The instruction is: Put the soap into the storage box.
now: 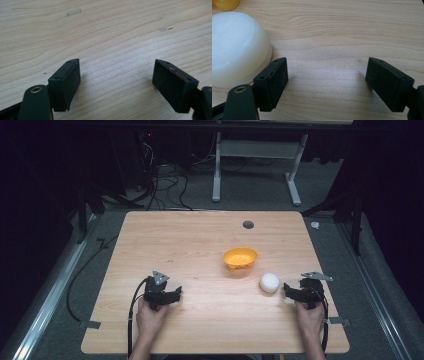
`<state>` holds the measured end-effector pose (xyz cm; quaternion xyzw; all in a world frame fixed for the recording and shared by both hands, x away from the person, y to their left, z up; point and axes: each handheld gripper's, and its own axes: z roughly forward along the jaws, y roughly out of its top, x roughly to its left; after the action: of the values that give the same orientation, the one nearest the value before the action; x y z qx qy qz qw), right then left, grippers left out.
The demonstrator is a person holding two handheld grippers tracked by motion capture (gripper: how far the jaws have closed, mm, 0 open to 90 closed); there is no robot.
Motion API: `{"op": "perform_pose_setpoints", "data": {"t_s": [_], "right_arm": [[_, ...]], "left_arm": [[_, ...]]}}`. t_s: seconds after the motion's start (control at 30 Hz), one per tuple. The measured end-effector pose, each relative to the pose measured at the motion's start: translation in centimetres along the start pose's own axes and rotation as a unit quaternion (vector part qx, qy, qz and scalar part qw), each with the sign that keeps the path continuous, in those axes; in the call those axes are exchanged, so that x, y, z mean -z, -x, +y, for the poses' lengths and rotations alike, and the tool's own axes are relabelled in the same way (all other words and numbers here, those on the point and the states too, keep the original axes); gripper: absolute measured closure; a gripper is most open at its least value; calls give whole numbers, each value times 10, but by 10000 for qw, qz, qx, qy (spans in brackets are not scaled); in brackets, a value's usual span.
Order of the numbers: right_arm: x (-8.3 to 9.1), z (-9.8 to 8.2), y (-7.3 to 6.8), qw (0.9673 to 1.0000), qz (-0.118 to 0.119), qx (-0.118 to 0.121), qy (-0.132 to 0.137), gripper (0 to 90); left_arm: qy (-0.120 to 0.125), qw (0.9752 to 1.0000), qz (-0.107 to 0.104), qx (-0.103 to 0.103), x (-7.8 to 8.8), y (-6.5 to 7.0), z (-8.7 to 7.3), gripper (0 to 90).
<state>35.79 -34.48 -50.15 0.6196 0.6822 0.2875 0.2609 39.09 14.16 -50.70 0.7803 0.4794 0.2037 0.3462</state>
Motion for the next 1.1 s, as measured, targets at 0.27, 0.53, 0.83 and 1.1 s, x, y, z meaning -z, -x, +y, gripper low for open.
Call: {"op": "perform_pose_setpoints", "data": {"t_s": [0.27,0.53,0.83,1.1], "right_arm": [[8,-2,4,9994,142,-174,278,246],[13,-3,2,9988,243,-144,402,258],[26,-4,-9,9976,414,-42,558,266],[34,-10,-19,9970,572,59,518,263]], "left_arm": [[0,10000,0,2,0,0,0,230],[1,10000,1,2,0,0,0,230],[0,10000,0,1,0,0,0,230],[-1,10000,-4,2,0,0,0,230]]}}
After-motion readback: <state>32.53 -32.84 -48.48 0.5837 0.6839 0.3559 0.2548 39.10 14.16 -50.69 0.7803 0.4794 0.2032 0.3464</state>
